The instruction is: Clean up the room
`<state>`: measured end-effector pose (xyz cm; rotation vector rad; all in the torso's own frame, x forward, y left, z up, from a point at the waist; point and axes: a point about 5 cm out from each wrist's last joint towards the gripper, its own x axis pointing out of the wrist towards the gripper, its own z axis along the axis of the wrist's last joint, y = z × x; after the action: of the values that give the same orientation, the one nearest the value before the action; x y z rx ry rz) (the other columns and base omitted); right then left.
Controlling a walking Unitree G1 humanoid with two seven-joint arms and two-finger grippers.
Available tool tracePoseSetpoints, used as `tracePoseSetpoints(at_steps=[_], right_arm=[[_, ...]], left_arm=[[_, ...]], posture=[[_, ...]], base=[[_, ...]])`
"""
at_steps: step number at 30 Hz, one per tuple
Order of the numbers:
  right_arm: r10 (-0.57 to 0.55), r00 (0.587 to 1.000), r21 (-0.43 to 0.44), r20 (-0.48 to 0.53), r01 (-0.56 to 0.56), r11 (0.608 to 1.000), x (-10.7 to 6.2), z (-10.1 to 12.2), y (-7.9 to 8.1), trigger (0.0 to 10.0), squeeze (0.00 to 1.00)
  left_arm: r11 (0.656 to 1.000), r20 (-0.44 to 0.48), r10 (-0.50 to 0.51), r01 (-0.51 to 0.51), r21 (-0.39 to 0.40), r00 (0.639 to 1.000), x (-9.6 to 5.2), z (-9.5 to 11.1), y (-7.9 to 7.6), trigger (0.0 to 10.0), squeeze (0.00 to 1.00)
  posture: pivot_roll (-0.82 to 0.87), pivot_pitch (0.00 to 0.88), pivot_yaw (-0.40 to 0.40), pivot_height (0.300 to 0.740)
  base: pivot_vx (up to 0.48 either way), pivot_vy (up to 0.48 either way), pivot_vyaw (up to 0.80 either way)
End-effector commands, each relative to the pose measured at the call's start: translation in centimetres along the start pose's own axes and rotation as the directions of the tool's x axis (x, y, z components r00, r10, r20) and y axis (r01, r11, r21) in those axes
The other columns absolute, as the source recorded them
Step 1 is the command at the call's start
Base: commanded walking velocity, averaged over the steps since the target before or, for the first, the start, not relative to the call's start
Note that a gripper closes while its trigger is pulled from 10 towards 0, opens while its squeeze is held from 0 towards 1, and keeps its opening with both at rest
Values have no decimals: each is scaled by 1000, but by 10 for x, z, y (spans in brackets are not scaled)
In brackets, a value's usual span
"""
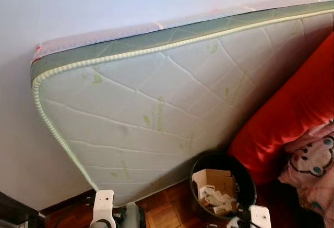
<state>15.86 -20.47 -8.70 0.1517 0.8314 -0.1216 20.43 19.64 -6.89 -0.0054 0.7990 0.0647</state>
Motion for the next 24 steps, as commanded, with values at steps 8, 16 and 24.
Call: tracePoseSetpoints(at_steps=[8,16,24], right_arm=[[-7,1000,-15,-21,7,1000,-1,-4,-2,10000,0],[-10,1000,-39,-28,8,999,-1,-4,-2,10000,0],[-2,1000,-24,4,2,1000,-1,-1,-1,10000,0]], left_arm=[[1000,-62,-15,15,1,998,-2,-13,-4,10000,0],[1000,-66,-13,13,4,998,-3,-14,-3,10000,0],[1000,-79,-8,8,3,997,-4,-17,-1,10000,0]], posture=[[0,83,-56,646],[-1,81,-55,646],[-1,82,-55,631]], base=[[0,0,-141],[0,0,0],[0,0,0]])
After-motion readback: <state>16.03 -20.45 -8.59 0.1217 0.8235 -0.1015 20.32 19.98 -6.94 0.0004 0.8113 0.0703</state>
